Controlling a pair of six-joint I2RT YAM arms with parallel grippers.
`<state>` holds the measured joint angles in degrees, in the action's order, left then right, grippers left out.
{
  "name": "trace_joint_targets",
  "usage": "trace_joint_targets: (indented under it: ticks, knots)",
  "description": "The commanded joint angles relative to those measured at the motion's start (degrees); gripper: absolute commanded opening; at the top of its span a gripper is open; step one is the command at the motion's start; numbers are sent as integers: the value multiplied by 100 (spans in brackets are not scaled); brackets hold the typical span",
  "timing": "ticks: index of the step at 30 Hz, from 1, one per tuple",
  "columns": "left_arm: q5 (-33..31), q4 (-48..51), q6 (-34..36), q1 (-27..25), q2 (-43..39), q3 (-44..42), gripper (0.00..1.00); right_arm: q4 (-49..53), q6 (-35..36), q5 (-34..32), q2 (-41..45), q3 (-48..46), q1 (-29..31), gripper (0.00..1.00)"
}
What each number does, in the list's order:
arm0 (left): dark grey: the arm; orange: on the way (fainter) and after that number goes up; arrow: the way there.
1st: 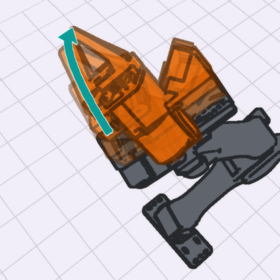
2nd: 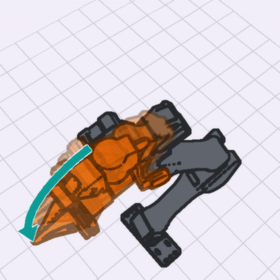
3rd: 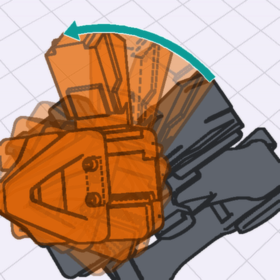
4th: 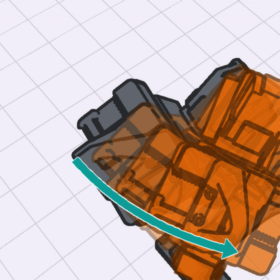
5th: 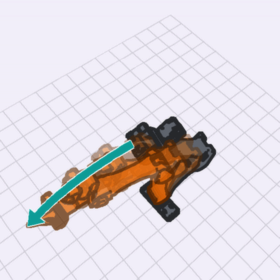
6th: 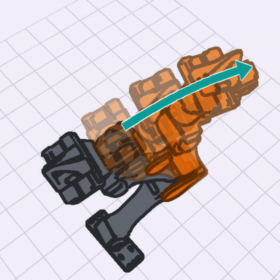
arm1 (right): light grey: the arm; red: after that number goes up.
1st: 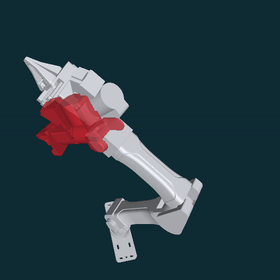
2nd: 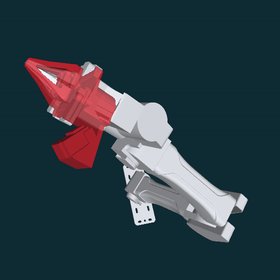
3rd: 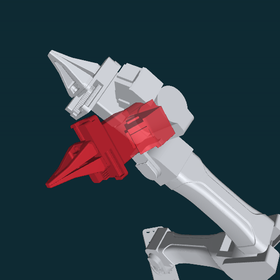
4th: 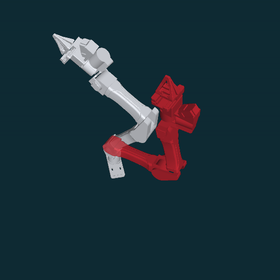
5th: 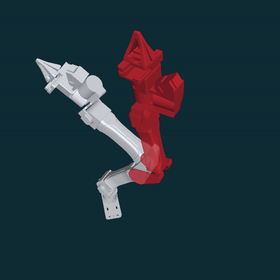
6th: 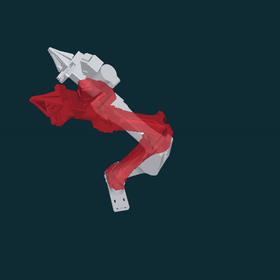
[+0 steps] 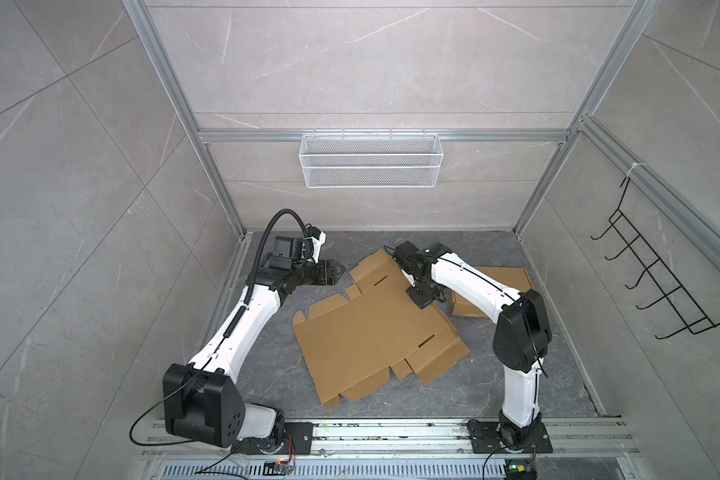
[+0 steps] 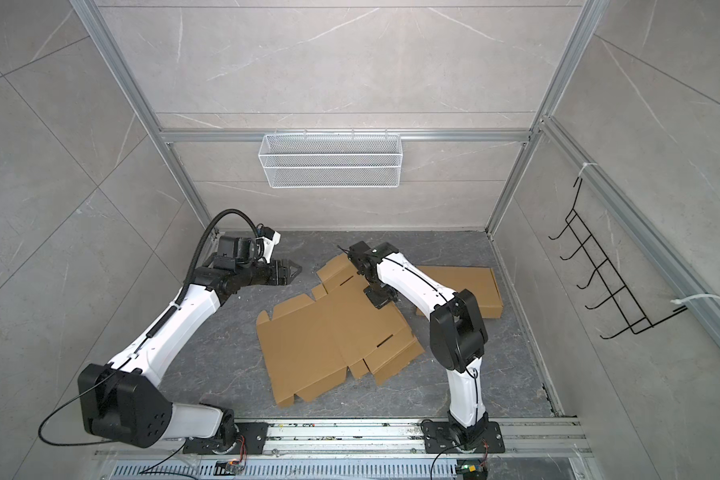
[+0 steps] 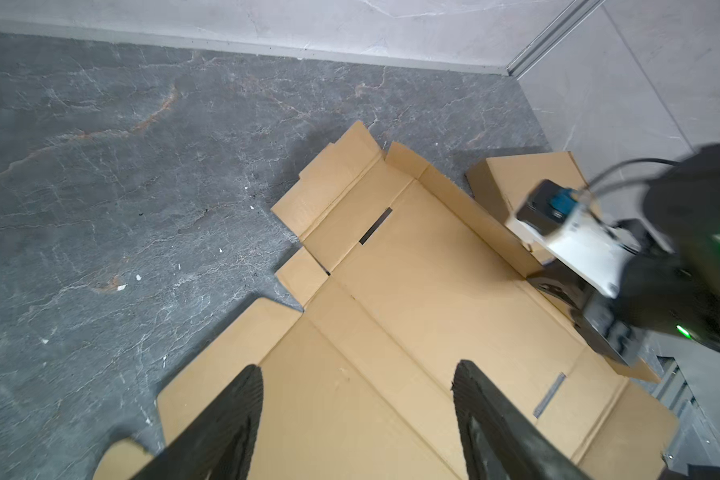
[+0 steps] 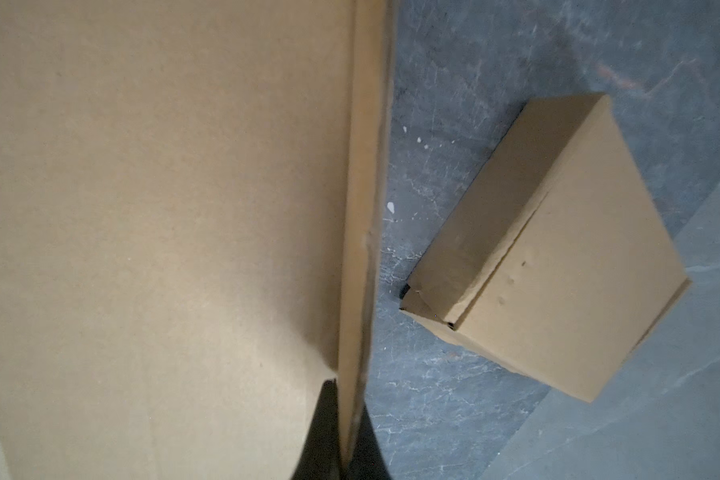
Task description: Fold the paper box
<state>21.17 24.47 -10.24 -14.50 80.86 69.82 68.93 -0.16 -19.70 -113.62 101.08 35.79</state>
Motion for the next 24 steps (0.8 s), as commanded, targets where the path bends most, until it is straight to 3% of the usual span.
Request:
trace_joint_targets:
  ticks: [1, 5, 10, 15, 24]
  knots:
    - [121, -569, -80, 0, -10, 45, 75, -147, 122, -272, 406, -12, 65, 0]
    - [235, -880, -443, -59, -76, -452, 74, -601, 2, -337, 854, -430, 185, 0]
    - [84, -1270, -872, -199, -252, -1210, 73, -1154, -227, -948, 1225, -913, 541, 0]
    - [-66, -1886, -1436, -745, -143, -1801, 68, -1086, -468, -1086, 1266, -749, 935, 0]
    - [-540, -3409, -2428, -1609, 1017, -2435, 45, -610, -1112, -1839, 905, -396, 1527, 0]
